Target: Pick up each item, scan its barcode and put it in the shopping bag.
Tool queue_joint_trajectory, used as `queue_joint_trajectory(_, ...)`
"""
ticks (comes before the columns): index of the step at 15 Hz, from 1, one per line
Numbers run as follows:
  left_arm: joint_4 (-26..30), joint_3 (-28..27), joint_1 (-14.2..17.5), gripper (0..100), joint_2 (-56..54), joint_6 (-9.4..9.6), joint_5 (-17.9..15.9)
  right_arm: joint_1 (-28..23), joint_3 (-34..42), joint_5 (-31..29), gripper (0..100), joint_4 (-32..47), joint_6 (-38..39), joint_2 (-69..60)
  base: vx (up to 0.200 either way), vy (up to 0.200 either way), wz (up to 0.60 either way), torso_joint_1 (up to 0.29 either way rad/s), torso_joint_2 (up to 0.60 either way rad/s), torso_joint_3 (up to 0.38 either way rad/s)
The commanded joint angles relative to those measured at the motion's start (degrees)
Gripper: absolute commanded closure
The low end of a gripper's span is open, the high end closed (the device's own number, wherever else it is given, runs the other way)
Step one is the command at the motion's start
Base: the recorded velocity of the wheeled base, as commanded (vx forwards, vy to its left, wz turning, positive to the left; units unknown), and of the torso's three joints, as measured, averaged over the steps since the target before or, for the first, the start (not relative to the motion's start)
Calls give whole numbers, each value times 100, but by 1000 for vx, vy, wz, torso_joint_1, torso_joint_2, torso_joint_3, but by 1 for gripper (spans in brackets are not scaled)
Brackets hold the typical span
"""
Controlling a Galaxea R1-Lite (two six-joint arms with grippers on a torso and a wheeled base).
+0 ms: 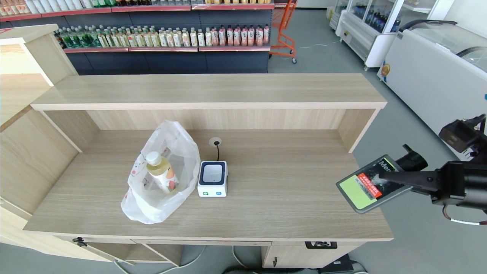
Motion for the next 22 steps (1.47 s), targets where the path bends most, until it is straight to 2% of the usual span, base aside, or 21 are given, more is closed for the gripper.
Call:
queue_joint_trajectory(1, -1, 1, 0, 0, -2, -2, 1, 3, -86, -26, 100, -247, -6, 243, 0, 200, 0, 2, 2, 7)
queue_joint_trajectory(3, -1, 1, 0, 0, -2, 7, 1, -24, -139, -132, 100, -836, -6, 595, 0, 200, 0, 2, 0, 0)
queue_joint_trajectory(4, -1, 1, 0, 0, -2, 7, 1, -15, -191, -413, 100, -1109, -6, 797, 0, 200, 0, -2, -7, 2)
queue_joint_trajectory(9, -1, 1, 0, 0, -2, -20, 1, 3, -323, -597, 100, -1214, 3, 1034, 0, 200, 0, 3, 1, 1)
queue_joint_trajectory(14, -1, 1, 0, 0, -2, -11, 1, 64, -332, -589, 100, -1214, 12, 1052, 0, 0, 0, 0, 0, 0)
queue_joint_trajectory(19, -1, 1, 0, 0, -2, -2, -8, 99, -332, -615, 100, -1232, 117, 1061, 200, 0, 0, -1, -2, 3)
queue_joint_trajectory(22, -1, 1, 0, 0, -2, -11, 1, 214, -341, -738, 100, -1258, 47, 1254, 0, 0, 0, 0, 0, 0)
